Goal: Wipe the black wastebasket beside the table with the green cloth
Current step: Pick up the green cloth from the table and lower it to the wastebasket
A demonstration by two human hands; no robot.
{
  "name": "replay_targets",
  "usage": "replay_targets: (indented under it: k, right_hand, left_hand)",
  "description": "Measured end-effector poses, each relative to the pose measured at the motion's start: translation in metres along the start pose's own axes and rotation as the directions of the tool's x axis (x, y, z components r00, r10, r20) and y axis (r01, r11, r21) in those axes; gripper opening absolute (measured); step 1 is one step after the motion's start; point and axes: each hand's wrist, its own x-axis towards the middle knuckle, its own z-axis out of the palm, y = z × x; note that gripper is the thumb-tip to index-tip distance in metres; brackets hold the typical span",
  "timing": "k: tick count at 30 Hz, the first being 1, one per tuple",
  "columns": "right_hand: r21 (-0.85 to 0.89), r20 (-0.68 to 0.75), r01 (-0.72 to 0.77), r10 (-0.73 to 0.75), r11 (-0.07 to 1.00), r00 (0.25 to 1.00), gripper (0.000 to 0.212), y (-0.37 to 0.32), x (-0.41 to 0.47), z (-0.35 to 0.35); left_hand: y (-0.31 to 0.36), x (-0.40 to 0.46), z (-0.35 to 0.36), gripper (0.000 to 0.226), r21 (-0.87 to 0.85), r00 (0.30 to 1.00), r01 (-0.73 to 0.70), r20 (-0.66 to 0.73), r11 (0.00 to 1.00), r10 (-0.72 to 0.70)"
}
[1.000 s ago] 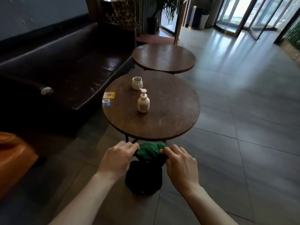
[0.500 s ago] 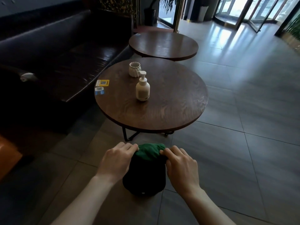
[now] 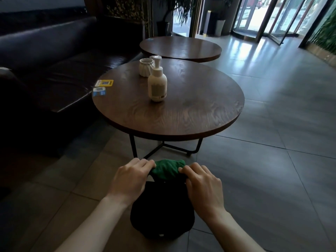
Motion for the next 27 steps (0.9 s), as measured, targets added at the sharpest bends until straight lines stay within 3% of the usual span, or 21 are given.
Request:
replay_targets:
  k: [13,23,27]
  right_hand:
    - [0.009,-0.113,-0.066,0.067,0.998,0.991,0.016,0.041,-0.042,0.107]
    - [0.127,-0.097,-0.066,0.079,0.990,0.992,0.031,0.044,-0.044,0.133]
    - [0.275,-0.022,-0.055,0.064,0.960,0.998,0.043,0.045,-0.043,0.134]
  left_hand:
    - [-0.007,-0.012,0.113,0.041,-0.031,0.998,-0.008,-0.064,0.999,0.006]
    - [-0.010,-0.027,0.156,0.044,-0.067,0.991,-0.002,-0.131,0.998,-0.007]
    - [0.001,-0.028,0.162,0.046,-0.145,0.978,0.010,-0.203,0.989,-0.040]
